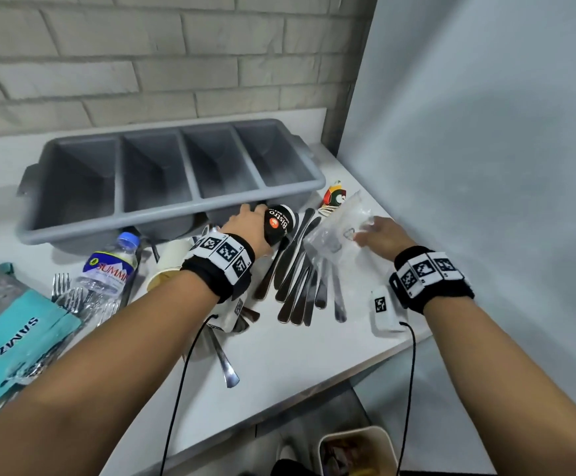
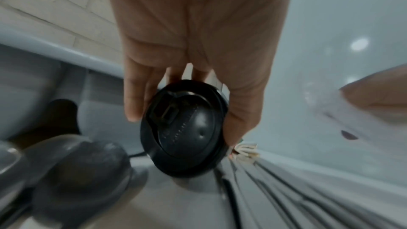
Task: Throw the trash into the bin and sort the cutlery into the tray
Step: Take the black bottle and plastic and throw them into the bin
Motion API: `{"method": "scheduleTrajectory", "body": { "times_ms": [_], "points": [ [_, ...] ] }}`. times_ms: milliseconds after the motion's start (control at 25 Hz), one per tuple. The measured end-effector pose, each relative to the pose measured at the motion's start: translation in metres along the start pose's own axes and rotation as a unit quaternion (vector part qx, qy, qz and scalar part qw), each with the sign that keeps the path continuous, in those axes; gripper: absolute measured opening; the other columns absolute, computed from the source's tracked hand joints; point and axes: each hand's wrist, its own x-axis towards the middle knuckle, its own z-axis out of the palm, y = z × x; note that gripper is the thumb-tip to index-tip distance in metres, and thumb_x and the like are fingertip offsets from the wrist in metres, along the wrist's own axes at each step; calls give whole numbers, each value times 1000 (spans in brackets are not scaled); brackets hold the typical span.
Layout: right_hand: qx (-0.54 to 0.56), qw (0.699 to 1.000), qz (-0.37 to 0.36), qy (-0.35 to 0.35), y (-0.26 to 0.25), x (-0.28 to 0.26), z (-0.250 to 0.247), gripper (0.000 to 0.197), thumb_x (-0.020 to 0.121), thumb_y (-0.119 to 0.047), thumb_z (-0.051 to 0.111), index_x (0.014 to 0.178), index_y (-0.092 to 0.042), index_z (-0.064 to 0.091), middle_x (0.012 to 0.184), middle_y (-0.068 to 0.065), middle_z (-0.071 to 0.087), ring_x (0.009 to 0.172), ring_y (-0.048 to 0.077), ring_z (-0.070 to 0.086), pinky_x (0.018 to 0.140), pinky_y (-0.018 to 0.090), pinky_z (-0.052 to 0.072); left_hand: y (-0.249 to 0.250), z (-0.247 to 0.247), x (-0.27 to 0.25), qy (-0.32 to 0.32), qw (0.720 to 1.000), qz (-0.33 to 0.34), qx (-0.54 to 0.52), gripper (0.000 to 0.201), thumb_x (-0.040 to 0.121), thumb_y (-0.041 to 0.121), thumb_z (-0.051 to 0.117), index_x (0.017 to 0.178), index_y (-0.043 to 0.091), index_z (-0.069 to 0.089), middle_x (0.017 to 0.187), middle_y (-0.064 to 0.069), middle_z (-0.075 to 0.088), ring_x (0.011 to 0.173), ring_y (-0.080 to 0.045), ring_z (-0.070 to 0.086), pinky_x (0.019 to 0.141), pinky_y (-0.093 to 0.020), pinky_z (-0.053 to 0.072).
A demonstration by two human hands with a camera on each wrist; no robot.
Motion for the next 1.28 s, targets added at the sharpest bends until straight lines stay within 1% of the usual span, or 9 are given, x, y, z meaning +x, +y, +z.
{"method": "scheduleTrajectory", "body": {
  "times_ms": [80,160,280,360,480,760,880,1040,1280],
  "points": [
    [16,999,-13,25,-2,18,-19,20,85,-13,61,88,6,63,94,24,62,86,27,56,76,32,47,4,-6,0,5,998,22,-62,86,65,28,76,139,18,35,132,-13,43,117,-34,55,103,-43,45],
    [16,1000,-8,18,-2,42,-26,19,85,-18,62,69,-9,58,82,15,61,76,22,53,61,23,40,8,-13,-4,22,993,35,-113,87,64,26,77,140,17,36,131,-12,42,115,-30,55,104,-34,44],
    [12,1000,4,9,-9,83,-28,22,83,-26,66,68,-15,54,86,10,62,87,20,52,76,25,38,14,-21,-7,57,983,38,-168,86,63,23,77,139,18,38,131,-11,44,116,-26,53,103,-28,41],
    [-26,1000,-8,5,-18,109,-24,19,84,-25,65,84,-6,62,96,16,63,96,26,57,82,30,41,16,-24,-6,79,978,34,-190,84,63,22,77,138,18,39,130,-11,46,116,-24,52,101,-23,38],
    [-95,995,-11,-10,-32,131,-11,47,86,-24,62,122,5,55,131,23,56,122,34,52,100,34,41,15,-27,-5,90,976,28,-194,83,65,22,76,139,17,38,130,-10,47,117,-23,52,95,-16,33],
    [-92,994,12,-56,-27,170,28,82,80,-19,60,148,-17,15,132,20,54,126,36,48,104,39,40,20,-35,0,90,974,14,-206,84,61,27,75,137,21,41,128,-6,49,114,-21,53,97,-20,38],
    [-118,993,5,-14,-24,176,33,58,83,-14,59,136,-9,37,127,21,58,118,35,56,96,37,46,22,-35,0,78,976,7,-201,82,64,23,76,138,22,40,127,-6,49,112,-20,53,96,-19,38],
    [-71,997,4,14,-25,165,17,28,81,-3,61,105,-15,52,112,16,64,83,28,59,56,29,47,24,-31,0,68,974,4,-215,81,65,22,76,137,23,40,128,-6,48,109,-15,50,93,-17,36],
    [-11,972,-67,224,-15,83,-20,36,84,-1,53,119,-4,48,123,21,53,107,33,58,92,36,46,38,-20,-19,36,969,68,-233,94,49,43,67,137,23,42,128,-7,52,116,-21,52,92,-17,33]
  ]
}}
